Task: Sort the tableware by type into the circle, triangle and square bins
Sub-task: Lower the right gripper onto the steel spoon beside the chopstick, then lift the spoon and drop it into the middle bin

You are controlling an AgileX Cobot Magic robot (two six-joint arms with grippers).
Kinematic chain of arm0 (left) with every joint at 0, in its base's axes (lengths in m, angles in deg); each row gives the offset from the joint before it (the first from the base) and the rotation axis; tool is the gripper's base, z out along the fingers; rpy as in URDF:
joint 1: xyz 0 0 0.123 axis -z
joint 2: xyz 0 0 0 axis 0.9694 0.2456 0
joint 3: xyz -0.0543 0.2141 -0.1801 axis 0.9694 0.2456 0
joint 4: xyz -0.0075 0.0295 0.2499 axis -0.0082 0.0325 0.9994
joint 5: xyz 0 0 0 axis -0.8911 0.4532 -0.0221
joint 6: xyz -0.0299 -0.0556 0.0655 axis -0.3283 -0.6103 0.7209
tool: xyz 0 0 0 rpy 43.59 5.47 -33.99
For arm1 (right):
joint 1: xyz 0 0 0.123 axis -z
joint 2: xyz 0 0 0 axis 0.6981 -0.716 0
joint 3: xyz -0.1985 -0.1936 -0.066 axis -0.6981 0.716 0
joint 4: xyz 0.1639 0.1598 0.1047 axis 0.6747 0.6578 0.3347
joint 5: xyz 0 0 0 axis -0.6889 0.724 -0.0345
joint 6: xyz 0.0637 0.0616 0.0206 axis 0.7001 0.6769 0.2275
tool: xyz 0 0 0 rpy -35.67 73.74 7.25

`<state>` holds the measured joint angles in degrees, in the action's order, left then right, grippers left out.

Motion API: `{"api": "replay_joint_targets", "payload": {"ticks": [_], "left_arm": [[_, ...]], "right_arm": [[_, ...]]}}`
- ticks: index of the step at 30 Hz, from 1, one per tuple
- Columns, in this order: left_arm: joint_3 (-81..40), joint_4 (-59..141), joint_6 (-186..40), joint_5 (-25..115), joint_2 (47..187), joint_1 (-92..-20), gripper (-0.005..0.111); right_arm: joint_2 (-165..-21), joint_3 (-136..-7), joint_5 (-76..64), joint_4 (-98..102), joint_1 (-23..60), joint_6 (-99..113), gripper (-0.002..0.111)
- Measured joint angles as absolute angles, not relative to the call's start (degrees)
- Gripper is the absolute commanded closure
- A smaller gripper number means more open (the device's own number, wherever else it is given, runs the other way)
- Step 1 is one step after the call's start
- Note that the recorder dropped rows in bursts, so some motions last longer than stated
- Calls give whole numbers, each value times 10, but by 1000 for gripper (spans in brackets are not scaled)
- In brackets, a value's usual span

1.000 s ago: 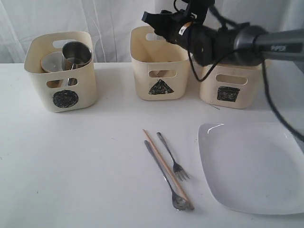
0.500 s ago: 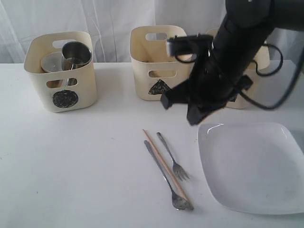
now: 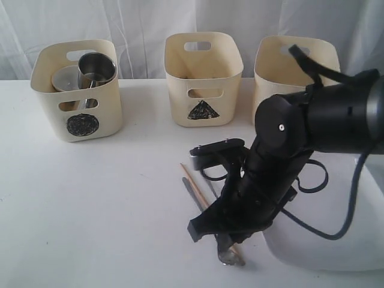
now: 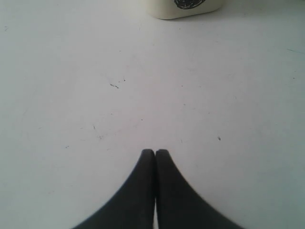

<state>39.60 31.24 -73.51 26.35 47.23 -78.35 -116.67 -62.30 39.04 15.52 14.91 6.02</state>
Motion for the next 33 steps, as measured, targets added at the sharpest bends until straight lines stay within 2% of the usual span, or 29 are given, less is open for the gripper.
{"api": "replay_joint_targets", "payload": {"ticks": [3, 11, 26, 33], "left_arm": [[396, 312, -735, 264, 472, -784, 107], [396, 312, -735, 264, 472, -784, 107], [396, 312, -735, 264, 472, -784, 107], [396, 312, -735, 264, 472, -784, 107]], "right_arm": [[-1192, -621, 360, 176, 149, 59, 60], [-1237, -621, 263, 202, 149, 55, 62], [-1279, -622, 200, 211, 147, 51, 77], [-1302, -630, 181, 212, 147, 42, 94]]}}
